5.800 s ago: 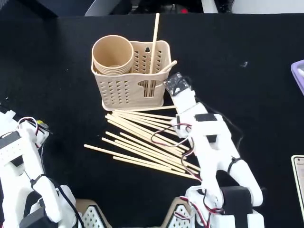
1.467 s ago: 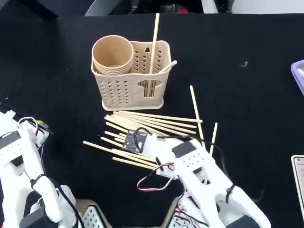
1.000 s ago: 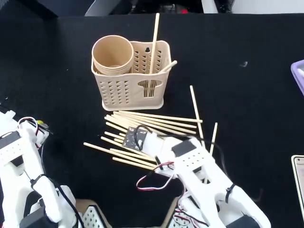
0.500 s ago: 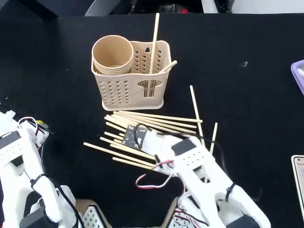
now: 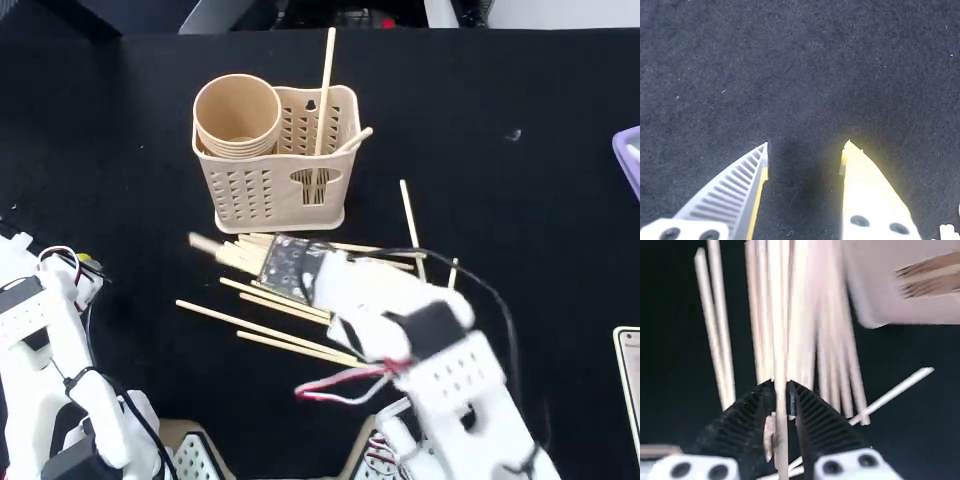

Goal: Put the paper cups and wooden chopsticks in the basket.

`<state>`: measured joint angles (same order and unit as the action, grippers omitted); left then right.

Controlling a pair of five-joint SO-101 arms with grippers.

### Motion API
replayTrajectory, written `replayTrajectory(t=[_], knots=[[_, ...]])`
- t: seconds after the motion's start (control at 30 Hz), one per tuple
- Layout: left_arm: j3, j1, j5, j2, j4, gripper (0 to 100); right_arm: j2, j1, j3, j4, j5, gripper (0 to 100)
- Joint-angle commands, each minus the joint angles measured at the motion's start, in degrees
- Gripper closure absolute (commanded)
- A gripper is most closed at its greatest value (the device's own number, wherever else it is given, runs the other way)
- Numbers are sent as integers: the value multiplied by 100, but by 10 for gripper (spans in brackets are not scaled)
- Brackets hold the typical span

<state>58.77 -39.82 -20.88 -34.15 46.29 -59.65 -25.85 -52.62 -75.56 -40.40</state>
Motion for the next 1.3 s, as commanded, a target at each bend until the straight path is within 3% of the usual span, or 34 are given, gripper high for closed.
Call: replayTrajectory(t=[0.0,0.3,0.5,0.83,1.27], knots=[[-171,4,18,-141,-62,770,-752,-62,514,255,571,988],[-171,4,18,-141,-53,770,-1288,-62,593,2954,2620,987],[-154,4,18,-141,-53,770,-1270,-62,136,5196,3376,987],[-136,22,18,-141,-44,770,-1059,-62,-602,7903,3437,987],[-119,57,18,-141,-44,770,1253,141,-690,9943,3446,987]])
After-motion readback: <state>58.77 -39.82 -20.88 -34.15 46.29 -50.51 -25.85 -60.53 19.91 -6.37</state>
